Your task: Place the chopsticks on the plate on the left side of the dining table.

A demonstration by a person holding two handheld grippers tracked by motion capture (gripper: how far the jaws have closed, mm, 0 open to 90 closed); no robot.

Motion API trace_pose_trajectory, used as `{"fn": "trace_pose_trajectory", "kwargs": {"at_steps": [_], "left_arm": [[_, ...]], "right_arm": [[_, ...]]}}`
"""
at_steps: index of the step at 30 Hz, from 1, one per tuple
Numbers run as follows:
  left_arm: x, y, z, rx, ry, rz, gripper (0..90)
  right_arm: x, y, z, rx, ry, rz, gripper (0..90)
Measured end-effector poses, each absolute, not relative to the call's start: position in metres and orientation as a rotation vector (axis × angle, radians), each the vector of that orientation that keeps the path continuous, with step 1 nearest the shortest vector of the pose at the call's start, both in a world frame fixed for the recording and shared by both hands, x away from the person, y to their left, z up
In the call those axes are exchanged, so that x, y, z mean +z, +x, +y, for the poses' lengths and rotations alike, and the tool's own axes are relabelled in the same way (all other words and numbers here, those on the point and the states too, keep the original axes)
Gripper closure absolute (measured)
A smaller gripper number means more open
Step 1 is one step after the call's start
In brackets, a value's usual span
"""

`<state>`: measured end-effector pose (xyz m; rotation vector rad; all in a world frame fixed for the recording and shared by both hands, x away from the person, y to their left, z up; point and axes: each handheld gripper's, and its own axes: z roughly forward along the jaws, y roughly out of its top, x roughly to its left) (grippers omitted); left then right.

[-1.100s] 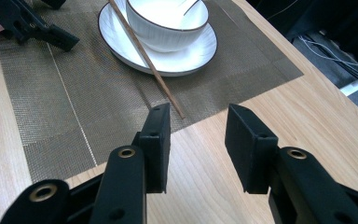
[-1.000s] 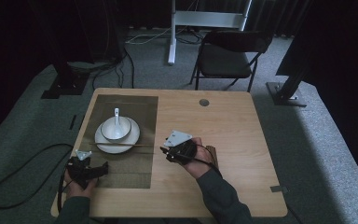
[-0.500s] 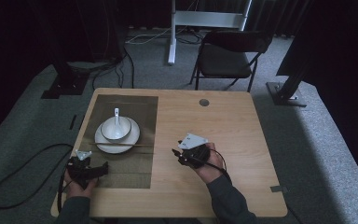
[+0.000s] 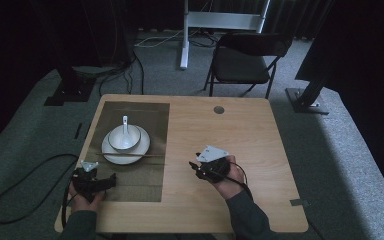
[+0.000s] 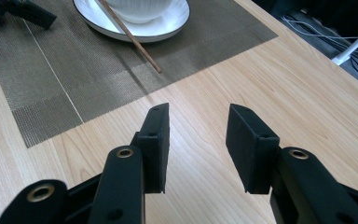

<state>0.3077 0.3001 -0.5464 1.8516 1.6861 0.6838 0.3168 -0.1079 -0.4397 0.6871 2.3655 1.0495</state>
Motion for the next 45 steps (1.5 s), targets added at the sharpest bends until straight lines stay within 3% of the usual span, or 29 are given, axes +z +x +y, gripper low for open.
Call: {"fn": "trace_pose_trajectory", "kwargs": {"at_steps": [45], "left_arm": [[-0.546, 0.308, 0.300, 0.683, 1.853, 1.687, 0.1]], "right_arm": [[-0.468, 0.295, -0.170, 0.991, 0.871, 2.310, 59.1]]}}
